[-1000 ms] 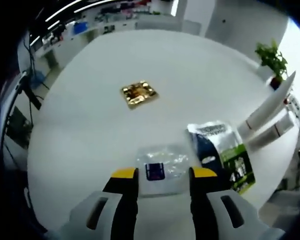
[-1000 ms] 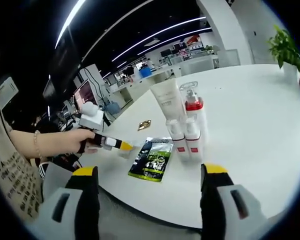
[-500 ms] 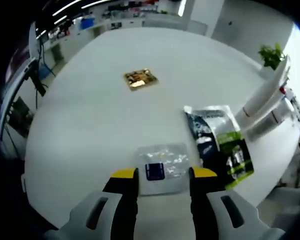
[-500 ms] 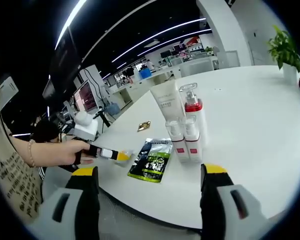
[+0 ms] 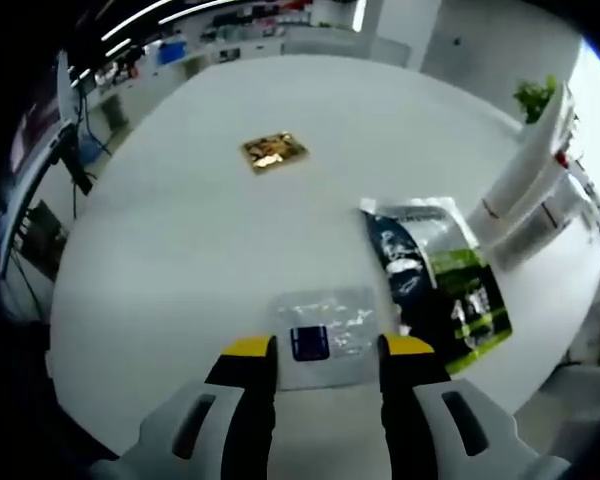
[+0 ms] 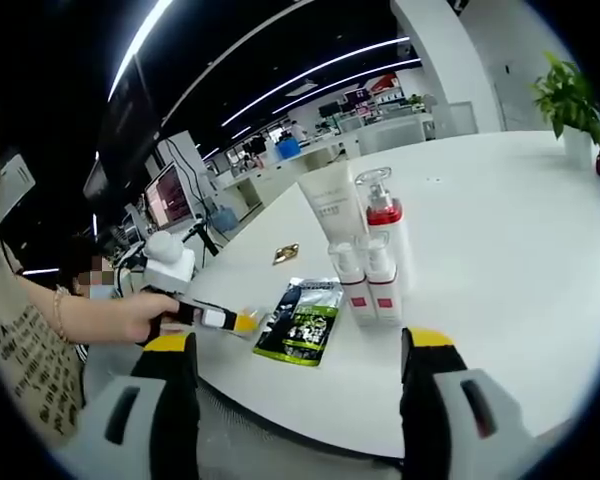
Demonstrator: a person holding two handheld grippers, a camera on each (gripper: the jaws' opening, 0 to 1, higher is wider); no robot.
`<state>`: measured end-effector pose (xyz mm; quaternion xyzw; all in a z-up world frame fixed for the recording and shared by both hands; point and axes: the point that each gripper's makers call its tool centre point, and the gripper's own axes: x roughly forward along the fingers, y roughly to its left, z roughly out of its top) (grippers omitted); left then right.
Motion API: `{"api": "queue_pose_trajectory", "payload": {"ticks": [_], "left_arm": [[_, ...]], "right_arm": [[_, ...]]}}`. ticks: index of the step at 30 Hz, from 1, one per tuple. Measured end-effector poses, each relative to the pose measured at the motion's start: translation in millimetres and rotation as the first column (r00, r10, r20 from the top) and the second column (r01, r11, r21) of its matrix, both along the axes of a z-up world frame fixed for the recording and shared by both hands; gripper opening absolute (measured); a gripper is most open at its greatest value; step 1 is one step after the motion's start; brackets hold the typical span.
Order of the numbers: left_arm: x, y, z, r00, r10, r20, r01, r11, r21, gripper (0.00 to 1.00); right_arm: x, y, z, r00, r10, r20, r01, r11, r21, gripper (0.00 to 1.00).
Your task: Arrange the skincare products in the storage area until every visible bottle or jar stands upright without overlapping.
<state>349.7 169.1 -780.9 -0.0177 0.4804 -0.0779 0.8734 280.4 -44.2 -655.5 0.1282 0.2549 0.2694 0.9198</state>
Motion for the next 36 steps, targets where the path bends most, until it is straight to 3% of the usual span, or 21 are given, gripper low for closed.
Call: {"api": "queue_pose_trajectory", "payload": {"ticks": [8, 18, 21, 29, 36], "left_arm": [[0.6, -1, -0.1, 1.0, -0.004, 0.006, 0.004, 1.0, 0.0, 0.38], [-1.8, -4, 0.8, 1.0, -0.013, 0.003, 0.014, 1.0, -0.02, 0.47], [-1.1, -3, 6.3, 0.998, -0.052, 0.032, 0.051, 0.999, 0.006, 0.47], [-7.3, -1, 23.1, 0.993, -0.096, 0.071, 0.096, 0.995, -0.007, 0.52], [-19.0, 5, 37.4, 0.988, -0.113, 0.1, 0.116, 0.993, -0.023, 0.63]], "right_arm": [[0, 1, -0.5, 1.0, 0.005, -0.003, -0.005, 1.0, -0.003, 0.84], [-1, 3, 0.0, 1.0, 0.015, 0.0, -0.015, 1.0, -0.007, 0.84], [-2, 3, -0.3, 1.0, 0.021, 0.0, -0.021, 1.0, -0.01, 0.84], [-3, 5, -0.4, 1.0, 0.031, 0.001, -0.031, 0.999, -0.012, 0.84], [-4, 5, 1.4, 0.999, 0.031, 0.012, -0.031, 0.999, -0.016, 0.84]]}}
